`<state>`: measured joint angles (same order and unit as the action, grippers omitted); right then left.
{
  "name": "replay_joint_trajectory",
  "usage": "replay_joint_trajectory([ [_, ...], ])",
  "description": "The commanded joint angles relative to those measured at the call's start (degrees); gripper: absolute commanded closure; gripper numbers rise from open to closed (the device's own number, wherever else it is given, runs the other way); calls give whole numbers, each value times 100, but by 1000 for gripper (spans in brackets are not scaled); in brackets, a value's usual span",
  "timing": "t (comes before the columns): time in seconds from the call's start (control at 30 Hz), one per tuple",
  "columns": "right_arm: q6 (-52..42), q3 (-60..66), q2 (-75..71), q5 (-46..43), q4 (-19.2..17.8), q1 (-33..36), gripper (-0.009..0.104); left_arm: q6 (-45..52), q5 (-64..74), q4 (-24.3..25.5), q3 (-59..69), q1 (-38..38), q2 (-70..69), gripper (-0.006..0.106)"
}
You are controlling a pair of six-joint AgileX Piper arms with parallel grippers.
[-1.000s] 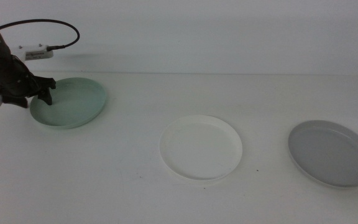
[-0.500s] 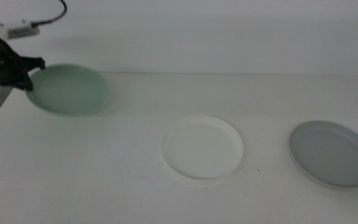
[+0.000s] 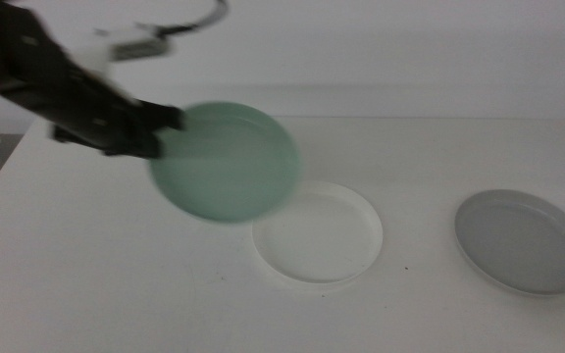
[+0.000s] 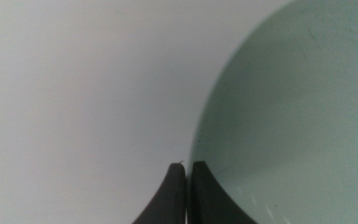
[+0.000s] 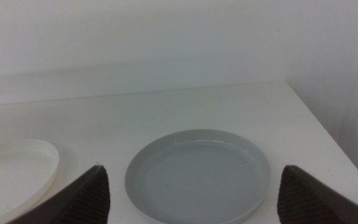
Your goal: Stack the three bowls on top of each other.
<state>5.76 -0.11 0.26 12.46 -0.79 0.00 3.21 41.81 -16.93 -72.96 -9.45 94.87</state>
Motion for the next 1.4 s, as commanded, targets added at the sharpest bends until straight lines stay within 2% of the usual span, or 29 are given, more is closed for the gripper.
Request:
replay_joint_trajectory([
  [0.0, -17, 11, -26, -56, -29, -46, 2, -110, -166, -69, 26, -453, 69, 102],
  [0.1, -17, 11, -26, -56, -29, -46, 2, -357, -398, -69, 26, -803, 342, 102],
  [0.23, -17, 11, -26, -56, -29, -46, 2, -321, -529, -312, 26, -1067, 774, 102],
  [0.43, -17, 11, -26, -56, -29, -46, 2, -321, -1148, -354, 26, -1382, 1193, 102],
  [0.83, -17, 11, -26, -56, -29, -46, 2, -321, -1680, -518, 26, -1458, 1411, 102],
  [1.37, -17, 11, -26, -56, -29, -46, 2, -166, -1667, -757, 15, -1506, 1683, 100],
])
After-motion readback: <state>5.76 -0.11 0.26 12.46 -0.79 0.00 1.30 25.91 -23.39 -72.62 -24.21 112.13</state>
